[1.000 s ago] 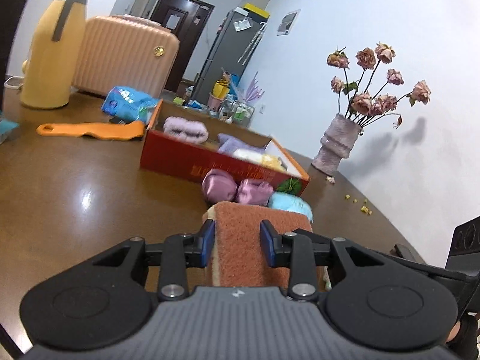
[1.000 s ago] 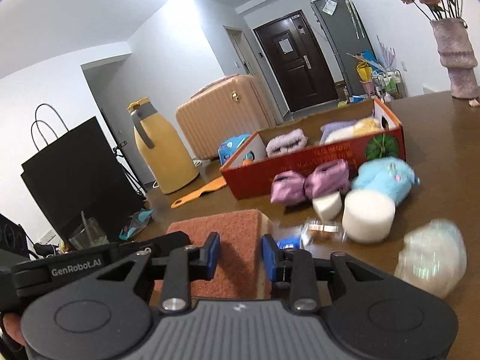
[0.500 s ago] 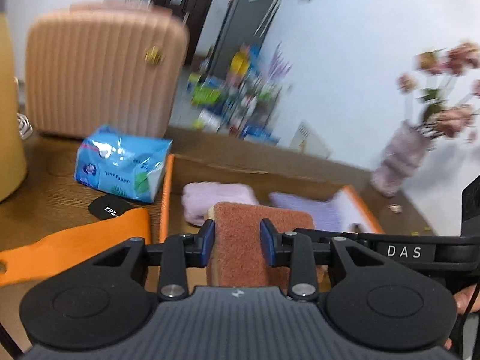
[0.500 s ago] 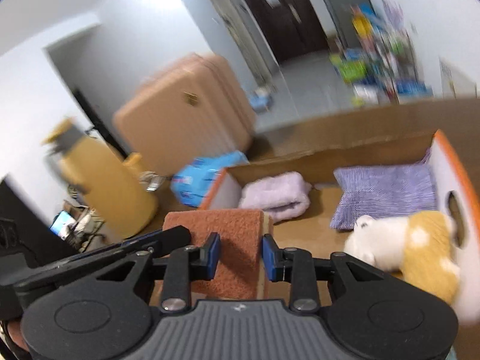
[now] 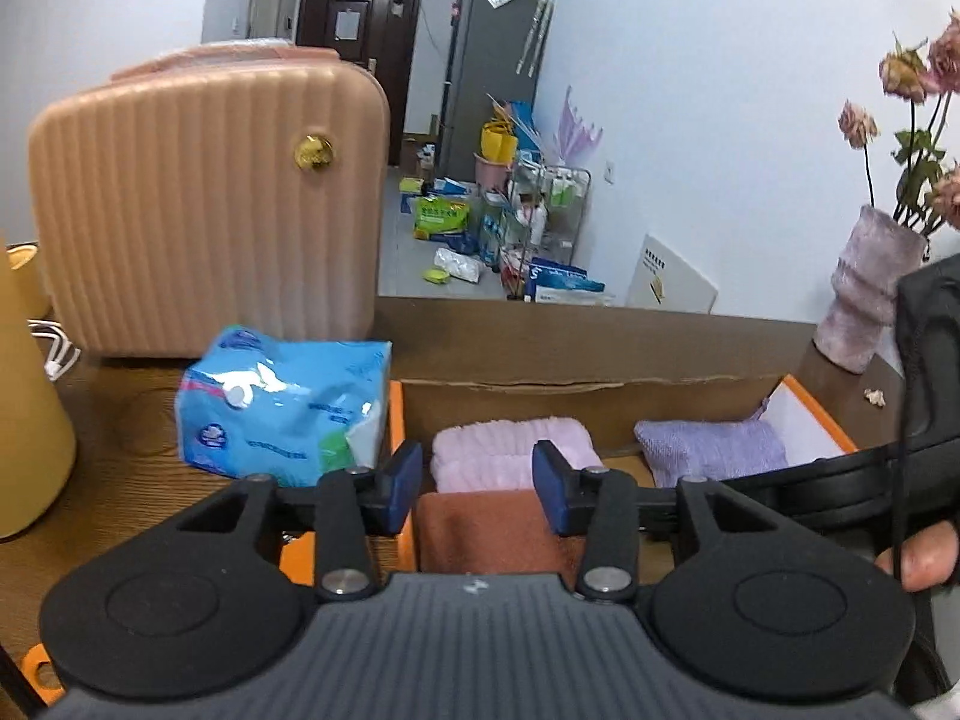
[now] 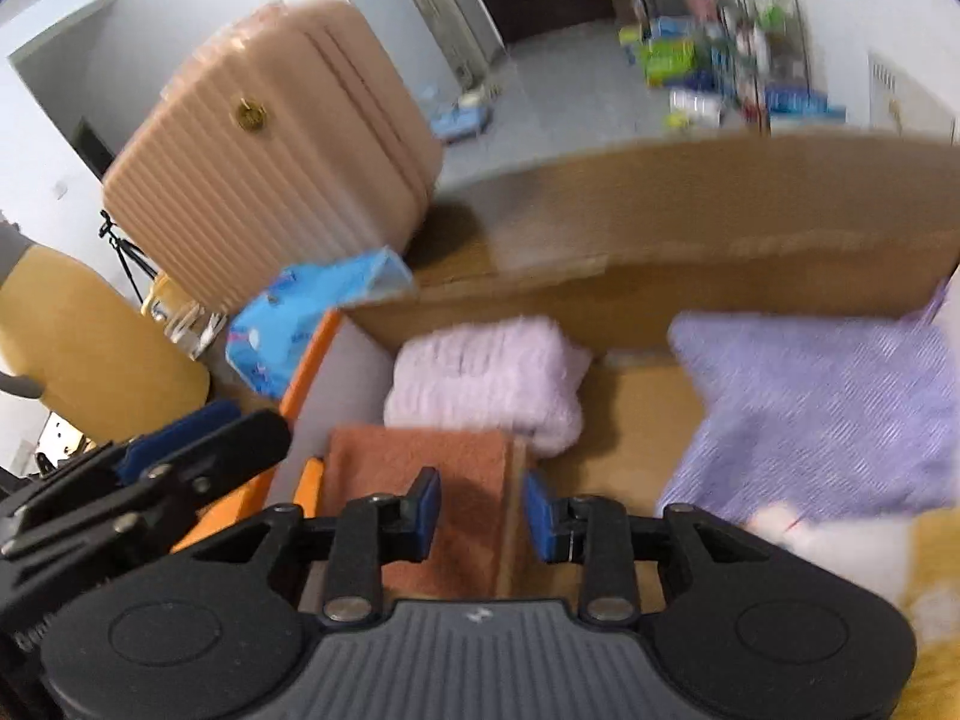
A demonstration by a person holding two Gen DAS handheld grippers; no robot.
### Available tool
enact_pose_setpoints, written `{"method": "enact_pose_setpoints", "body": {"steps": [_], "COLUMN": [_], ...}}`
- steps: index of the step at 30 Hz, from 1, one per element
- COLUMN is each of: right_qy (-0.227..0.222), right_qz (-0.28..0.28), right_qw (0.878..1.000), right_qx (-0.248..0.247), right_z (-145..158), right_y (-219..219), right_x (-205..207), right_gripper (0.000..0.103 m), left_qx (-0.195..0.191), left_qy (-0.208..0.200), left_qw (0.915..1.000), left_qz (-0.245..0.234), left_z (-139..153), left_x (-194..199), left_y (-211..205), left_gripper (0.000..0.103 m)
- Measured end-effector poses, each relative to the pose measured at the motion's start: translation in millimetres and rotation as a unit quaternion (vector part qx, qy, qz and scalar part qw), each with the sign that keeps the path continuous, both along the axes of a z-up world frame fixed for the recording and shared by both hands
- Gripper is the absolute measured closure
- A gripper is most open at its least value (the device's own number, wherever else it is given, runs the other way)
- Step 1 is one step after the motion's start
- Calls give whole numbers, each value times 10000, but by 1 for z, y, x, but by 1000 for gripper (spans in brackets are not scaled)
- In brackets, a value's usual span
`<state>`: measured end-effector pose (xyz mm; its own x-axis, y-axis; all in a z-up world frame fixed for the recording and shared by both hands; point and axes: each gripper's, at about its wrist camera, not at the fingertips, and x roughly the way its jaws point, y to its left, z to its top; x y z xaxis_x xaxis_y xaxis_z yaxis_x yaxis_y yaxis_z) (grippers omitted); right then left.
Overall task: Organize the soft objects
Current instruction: 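Open both grippers and withdraw them back over the table, then close both grippers on the pink satin bow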
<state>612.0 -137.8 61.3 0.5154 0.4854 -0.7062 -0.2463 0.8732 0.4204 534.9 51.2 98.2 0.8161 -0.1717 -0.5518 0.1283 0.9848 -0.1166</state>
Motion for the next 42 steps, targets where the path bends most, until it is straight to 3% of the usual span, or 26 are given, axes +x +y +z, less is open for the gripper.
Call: {"method": "enact_pose_setpoints", "body": {"steps": [6,11,14,20,23,26,28,32,35,42], "right_qy": [-668,-1206,-1542,-2249,-2698,-3059,-3038,-2684,-2390,-2144], "right_qz": [103,50,63,64,312,578,580,646,474,293], "right_qw": [9975,9925,9877,9738,9606,9441,9440,9586,9678,9750], "right_qx": [-218,-185,-253,-326,-596,-1087,-1148,-697,-635,-504], "right_z": [54,95,109,103,92,73,58,26,12,10], "right_y": [-37,-82,-104,-128,-129,-129,-131,-137,-137,-127], "right_x": [-38,-100,-147,-244,-293,-339,-360,-374,-363,-295], "right_gripper": [65,55,51,47,46,46,46,46,46,47], "left_qx": [258,227,196,243,-127,-404,-448,-280,-587,-822], "left_qy": [-265,-659,-942,-1262,-1271,-1000,-751,-476,-461,-261], "left_qw": [9993,9975,9953,9915,9916,9941,9961,9985,9972,9957], "left_qz": [-83,-89,54,197,204,102,106,11,-25,-333], "left_z": [35,70,77,46,23,-7,-25,-48,-54,-50], "left_x": [-44,-108,-155,-252,-295,-324,-335,-336,-320,-226], "left_y": [-5,-7,-8,-22,-23,-22,-23,-26,-24,-40], "left_gripper": [55,43,36,25,16,16,16,16,16,23]}}
